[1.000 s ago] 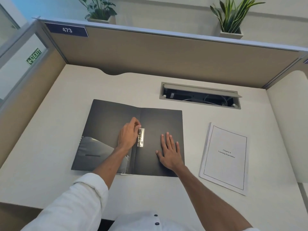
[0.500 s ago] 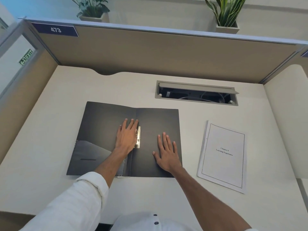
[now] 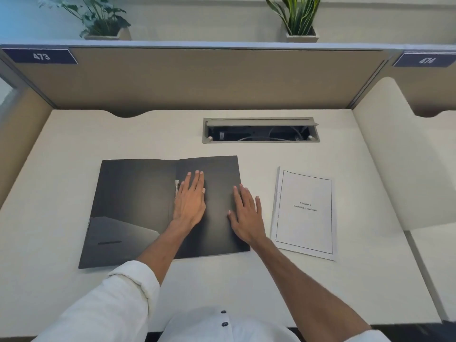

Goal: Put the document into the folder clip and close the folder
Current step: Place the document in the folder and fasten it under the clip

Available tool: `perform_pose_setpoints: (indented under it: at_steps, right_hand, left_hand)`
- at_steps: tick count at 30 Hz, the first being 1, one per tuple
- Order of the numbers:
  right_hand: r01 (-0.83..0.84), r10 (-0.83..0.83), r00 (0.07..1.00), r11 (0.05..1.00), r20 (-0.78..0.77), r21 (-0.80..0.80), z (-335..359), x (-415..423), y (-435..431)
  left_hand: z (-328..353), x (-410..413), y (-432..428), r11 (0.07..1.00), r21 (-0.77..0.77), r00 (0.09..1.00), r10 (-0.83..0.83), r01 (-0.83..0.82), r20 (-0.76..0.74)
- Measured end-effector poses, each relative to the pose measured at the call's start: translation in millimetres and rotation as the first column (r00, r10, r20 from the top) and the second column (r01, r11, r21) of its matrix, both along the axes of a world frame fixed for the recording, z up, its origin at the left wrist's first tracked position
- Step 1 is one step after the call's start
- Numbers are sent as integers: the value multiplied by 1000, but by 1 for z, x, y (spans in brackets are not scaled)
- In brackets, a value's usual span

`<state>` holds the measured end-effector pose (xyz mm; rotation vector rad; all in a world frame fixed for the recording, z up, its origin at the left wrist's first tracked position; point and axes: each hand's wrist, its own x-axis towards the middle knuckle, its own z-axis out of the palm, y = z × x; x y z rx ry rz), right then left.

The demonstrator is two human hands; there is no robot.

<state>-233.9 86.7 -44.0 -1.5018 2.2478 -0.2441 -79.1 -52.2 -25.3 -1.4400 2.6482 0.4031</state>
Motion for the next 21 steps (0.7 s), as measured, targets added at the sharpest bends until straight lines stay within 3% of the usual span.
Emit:
perform_pose_setpoints:
  at_steps: [9, 17, 21]
  right_hand:
    - [457, -458, 889, 887, 1, -69, 17, -106, 82]
    - [579, -579, 814, 815, -56, 0, 20, -169, 132]
    - [693, -690, 720, 719, -70, 50, 18, -182, 137]
  left_hand:
    - [7, -113, 77, 963, 220, 980, -126, 158, -156]
    - [5, -177, 120, 944, 280, 981, -147, 177, -127]
    - [-1, -189, 130, 949, 284, 990, -126, 138, -59]
